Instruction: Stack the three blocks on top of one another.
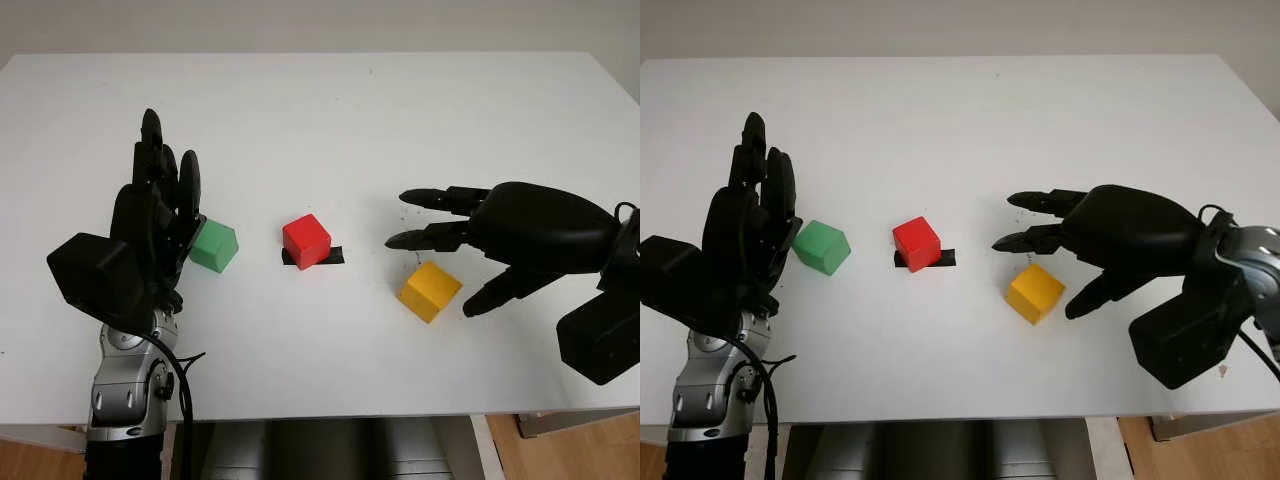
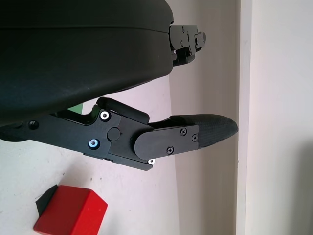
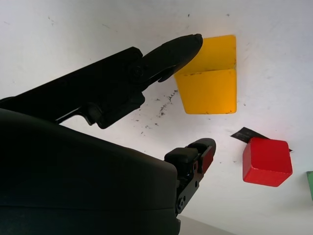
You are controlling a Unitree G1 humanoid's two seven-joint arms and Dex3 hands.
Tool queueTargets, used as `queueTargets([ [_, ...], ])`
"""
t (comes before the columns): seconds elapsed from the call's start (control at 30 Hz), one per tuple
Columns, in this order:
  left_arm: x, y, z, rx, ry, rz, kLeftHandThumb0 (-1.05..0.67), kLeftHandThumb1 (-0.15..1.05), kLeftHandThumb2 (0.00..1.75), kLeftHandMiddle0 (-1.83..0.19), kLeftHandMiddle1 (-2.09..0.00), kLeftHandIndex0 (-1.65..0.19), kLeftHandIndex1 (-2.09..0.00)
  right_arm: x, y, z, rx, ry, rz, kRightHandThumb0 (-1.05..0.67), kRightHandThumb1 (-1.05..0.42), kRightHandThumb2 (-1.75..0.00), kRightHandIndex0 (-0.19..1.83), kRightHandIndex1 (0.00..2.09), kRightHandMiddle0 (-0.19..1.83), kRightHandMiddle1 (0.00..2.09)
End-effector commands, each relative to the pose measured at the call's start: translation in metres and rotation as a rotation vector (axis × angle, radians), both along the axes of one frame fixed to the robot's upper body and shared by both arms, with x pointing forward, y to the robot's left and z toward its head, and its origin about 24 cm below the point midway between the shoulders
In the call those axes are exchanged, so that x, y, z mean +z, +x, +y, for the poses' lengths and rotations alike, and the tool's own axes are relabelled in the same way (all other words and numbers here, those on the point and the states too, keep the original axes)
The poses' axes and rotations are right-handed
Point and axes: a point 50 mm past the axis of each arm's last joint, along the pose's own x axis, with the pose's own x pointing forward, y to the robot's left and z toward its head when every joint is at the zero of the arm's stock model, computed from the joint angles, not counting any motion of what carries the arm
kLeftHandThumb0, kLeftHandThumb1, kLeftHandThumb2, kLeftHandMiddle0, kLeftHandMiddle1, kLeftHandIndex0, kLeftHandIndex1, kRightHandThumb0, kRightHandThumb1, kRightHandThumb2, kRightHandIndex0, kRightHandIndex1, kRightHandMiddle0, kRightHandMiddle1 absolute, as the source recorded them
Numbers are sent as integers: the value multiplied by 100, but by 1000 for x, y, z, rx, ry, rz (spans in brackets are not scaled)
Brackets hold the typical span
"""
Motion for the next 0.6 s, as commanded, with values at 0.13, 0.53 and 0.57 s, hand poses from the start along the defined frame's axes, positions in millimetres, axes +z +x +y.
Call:
queueTargets([
  [0.13, 0, -4, 2, 3, 9, 4, -68, 105, 52, 16, -5, 10, -5, 0, 2, 1, 8, -15, 10, -52, -85, -6, 16, 7, 52, 19],
  [0.53, 1, -4, 1, 4, 2, 5, -67, 105, 52, 15, -5, 9, -6, -5, 5, 0, 4, 28, 40, -45, -87, -6, 24, 6, 15, 118],
  [0.57, 1, -4, 1, 4, 4, 5, -67, 105, 52, 15, -5, 9, -6, -5, 5, -1, 1, 30, 44, -45, -88, -6, 24, 6, 14, 119],
])
